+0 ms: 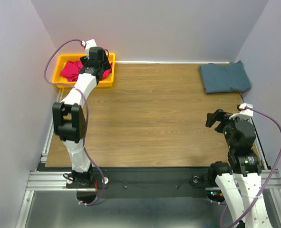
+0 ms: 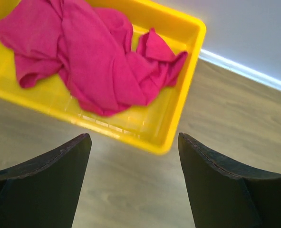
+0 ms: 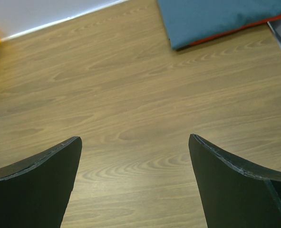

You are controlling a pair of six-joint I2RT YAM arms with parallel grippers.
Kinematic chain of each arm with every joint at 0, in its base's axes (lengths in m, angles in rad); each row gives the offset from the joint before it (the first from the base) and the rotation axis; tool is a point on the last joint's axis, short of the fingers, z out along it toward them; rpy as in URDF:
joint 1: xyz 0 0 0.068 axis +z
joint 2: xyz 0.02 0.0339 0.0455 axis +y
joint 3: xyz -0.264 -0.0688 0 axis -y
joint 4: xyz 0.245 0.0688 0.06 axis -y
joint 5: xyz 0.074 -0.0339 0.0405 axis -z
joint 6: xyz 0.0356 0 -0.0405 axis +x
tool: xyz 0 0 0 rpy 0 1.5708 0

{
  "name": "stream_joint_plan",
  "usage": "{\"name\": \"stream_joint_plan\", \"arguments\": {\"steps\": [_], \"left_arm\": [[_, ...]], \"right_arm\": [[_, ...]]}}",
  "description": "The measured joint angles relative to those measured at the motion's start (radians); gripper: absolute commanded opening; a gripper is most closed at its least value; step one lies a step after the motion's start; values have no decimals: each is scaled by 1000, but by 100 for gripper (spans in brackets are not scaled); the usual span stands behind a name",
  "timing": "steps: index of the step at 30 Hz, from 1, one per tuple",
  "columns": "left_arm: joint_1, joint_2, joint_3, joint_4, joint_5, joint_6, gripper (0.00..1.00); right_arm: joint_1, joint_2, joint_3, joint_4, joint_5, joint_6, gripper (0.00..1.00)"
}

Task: Fold and stack the t-shirts
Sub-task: Grab the tshirt from the pile

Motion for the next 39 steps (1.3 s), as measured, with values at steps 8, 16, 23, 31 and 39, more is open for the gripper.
{"name": "stream_joint_plan", "arguments": {"steps": [8, 16, 23, 31, 39], "left_arm": [[59, 426, 408, -39, -33, -12, 85], [103, 647, 574, -69, -27, -25, 57], [155, 679, 584, -114, 38, -57, 0], [163, 518, 423, -86, 74, -27, 0], [4, 105, 417, -66, 54, 23, 0]], "right_arm": [[0, 45, -2, 14, -19, 9, 100], [0, 63, -2, 23, -35, 24, 100], [0, 63, -2, 23, -45, 27, 100], [0, 36, -2, 22, -61, 26, 100], [0, -20, 16, 21, -80, 42, 100]]}}
